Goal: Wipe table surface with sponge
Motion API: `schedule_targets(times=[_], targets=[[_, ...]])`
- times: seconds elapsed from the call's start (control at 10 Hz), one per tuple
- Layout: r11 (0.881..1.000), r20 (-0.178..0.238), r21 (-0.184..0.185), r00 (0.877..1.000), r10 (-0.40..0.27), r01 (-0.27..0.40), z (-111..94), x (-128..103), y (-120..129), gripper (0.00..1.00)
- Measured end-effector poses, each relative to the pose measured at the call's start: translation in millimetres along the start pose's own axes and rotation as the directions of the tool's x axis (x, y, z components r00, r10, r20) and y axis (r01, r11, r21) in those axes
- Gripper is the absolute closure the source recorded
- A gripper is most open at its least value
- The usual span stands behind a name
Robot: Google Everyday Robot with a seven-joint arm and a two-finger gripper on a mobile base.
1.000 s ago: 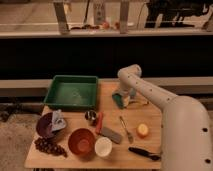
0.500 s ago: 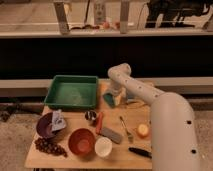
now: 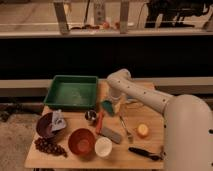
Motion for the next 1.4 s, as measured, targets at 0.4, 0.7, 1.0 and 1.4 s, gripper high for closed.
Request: schedule_targets(times=[0.4,0.7,1.0,1.4], targets=[[0.999,-0.025,-0.002,0.998,0.052,-0.052,-9.8,24.1,15.5,1.00],[0.998,-0.065,-0.002,0.996,0.065,-0.066,-9.7,50.0,4.1,1.00],[0.998,-0.074,0.011,0.996,0.058,-0.058,-3.2,64.2,-17.9,1.00],[0.999,-0.021,0.024,1.000,-0.020,0.021,5.7,45.8,-50.5,1.00]])
